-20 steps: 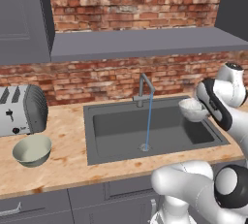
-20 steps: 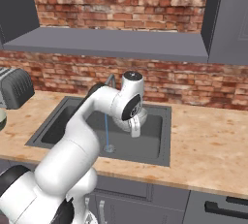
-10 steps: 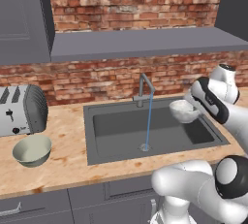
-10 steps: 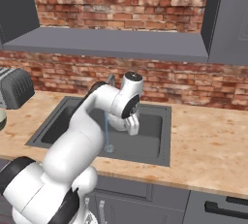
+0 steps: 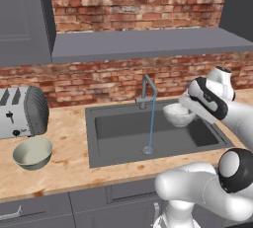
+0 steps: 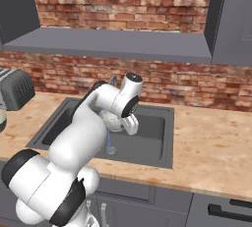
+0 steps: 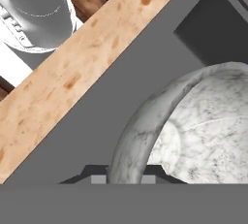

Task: Rinse each bowl for a few seconds and place them down in the sink or on the counter.

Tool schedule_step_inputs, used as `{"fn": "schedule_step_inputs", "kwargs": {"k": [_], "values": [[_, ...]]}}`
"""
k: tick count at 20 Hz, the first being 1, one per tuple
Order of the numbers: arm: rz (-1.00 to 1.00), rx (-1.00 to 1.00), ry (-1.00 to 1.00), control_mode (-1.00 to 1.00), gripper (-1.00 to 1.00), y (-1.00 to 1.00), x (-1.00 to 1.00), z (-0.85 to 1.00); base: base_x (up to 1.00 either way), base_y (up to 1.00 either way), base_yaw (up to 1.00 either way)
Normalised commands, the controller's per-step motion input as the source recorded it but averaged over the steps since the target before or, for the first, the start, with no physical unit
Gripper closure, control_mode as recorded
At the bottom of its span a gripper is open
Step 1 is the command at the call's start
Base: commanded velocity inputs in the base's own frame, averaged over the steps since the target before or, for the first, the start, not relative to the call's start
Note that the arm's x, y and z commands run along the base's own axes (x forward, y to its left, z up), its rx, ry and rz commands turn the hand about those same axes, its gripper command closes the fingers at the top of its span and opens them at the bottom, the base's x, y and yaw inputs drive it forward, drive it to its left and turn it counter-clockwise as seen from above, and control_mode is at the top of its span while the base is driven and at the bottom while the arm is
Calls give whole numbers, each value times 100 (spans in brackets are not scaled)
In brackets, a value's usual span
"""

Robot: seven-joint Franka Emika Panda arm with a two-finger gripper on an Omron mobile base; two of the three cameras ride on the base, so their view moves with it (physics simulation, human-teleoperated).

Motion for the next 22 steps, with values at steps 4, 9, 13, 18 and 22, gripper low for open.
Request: {"fn": "schedule_step_inputs", "kwargs": {"k": [4,9,13,18,22], "values": [[12,3,0,-100,100,21,16,-11,0,0,0],[12,3,0,-100,100,18,16,-11,0,0,0],[12,3,0,-100,100,13,19,-10,0,0,0],[11,2,0,-100,100,9,25,-11,0,0,0],[10,2,0,-100,100,4,29,-13,0,0,0]]}}
